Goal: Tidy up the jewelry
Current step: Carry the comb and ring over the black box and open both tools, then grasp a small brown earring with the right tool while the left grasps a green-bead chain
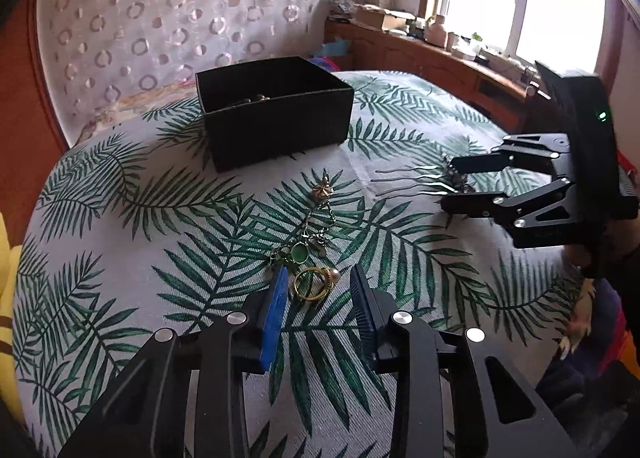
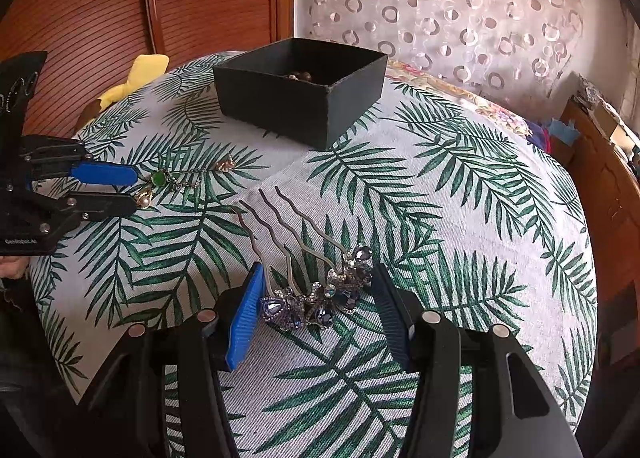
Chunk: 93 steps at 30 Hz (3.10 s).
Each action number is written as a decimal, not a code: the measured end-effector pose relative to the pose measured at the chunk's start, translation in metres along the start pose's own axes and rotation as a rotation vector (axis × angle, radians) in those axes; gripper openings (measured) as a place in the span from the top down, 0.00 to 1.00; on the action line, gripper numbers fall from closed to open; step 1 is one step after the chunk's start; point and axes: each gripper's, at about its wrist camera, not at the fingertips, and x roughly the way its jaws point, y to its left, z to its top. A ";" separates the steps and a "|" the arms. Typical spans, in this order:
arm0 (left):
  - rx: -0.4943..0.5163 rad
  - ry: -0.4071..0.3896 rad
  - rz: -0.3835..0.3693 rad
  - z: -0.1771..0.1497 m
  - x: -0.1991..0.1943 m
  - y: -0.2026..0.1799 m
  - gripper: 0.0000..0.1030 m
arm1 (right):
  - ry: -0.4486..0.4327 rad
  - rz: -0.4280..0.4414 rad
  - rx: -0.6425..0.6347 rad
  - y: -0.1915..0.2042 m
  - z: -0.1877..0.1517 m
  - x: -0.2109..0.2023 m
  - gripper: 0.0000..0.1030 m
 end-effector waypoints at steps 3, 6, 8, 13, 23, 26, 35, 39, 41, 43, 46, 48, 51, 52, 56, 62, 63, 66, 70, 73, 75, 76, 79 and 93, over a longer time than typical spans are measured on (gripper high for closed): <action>0.016 0.018 0.016 0.001 0.008 -0.004 0.70 | 0.000 0.000 0.002 -0.001 0.000 0.000 0.45; 0.023 0.016 0.029 0.000 0.009 -0.005 0.70 | 0.000 -0.001 0.001 -0.001 0.000 0.001 0.45; 0.032 0.016 0.036 0.000 0.009 -0.006 0.71 | 0.001 0.000 0.002 -0.001 0.000 0.000 0.45; 0.044 0.009 0.033 -0.002 0.007 -0.007 0.77 | 0.000 0.000 0.002 -0.001 0.000 0.000 0.45; 0.003 -0.056 0.031 0.002 -0.018 0.003 0.78 | -0.020 0.013 0.011 0.001 0.004 -0.003 0.45; -0.005 -0.081 0.042 0.012 -0.023 0.008 0.77 | -0.046 0.013 0.008 0.003 0.012 -0.010 0.45; -0.014 -0.146 0.074 0.056 -0.025 0.026 0.77 | -0.148 -0.007 0.013 -0.003 0.062 -0.025 0.45; -0.024 -0.164 0.074 0.074 -0.019 0.032 0.77 | -0.175 -0.010 0.025 -0.005 0.088 -0.018 0.45; -0.029 -0.165 0.075 0.082 -0.015 0.035 0.77 | -0.182 -0.017 0.030 -0.007 0.098 -0.015 0.45; -0.031 -0.164 0.082 0.091 -0.008 0.038 0.77 | -0.185 -0.026 0.034 -0.008 0.107 -0.011 0.45; -0.037 -0.157 0.086 0.101 0.002 0.042 0.77 | -0.179 -0.032 0.035 -0.011 0.117 -0.004 0.45; -0.041 -0.152 0.094 0.109 0.010 0.045 0.77 | -0.171 -0.041 0.033 -0.012 0.122 0.000 0.45; -0.044 -0.141 0.096 0.117 0.021 0.048 0.77 | -0.149 -0.044 0.034 -0.013 0.128 0.010 0.45; -0.045 -0.136 0.103 0.119 0.025 0.050 0.77 | -0.142 -0.045 0.034 -0.014 0.130 0.013 0.45; -0.059 -0.126 0.122 0.125 0.034 0.055 0.70 | -0.124 -0.043 0.042 -0.015 0.136 0.027 0.45; -0.082 -0.148 0.132 0.120 0.026 0.062 0.59 | -0.131 -0.015 0.052 -0.014 0.143 0.039 0.45; -0.086 -0.150 0.138 0.119 0.024 0.064 0.58 | -0.133 -0.010 0.053 -0.015 0.145 0.040 0.45; -0.094 -0.154 0.143 0.115 0.019 0.069 0.58 | -0.131 0.001 0.067 -0.015 0.148 0.046 0.44; -0.097 -0.150 0.150 0.111 0.015 0.075 0.57 | -0.128 0.004 0.077 -0.014 0.153 0.052 0.44; -0.102 -0.145 0.153 0.109 0.014 0.074 0.56 | -0.134 0.006 0.076 -0.014 0.154 0.051 0.41; -0.106 -0.147 0.149 0.106 0.012 0.076 0.54 | -0.140 0.007 0.073 -0.014 0.154 0.049 0.34; -0.106 -0.148 0.148 0.104 0.011 0.075 0.54 | -0.145 0.008 0.072 -0.014 0.154 0.047 0.34; -0.102 -0.150 0.148 0.099 0.008 0.074 0.52 | -0.164 0.005 0.078 -0.014 0.149 0.036 0.34; -0.105 -0.117 0.105 0.040 -0.005 0.062 0.41 | -0.092 0.128 0.007 0.024 0.085 0.021 0.72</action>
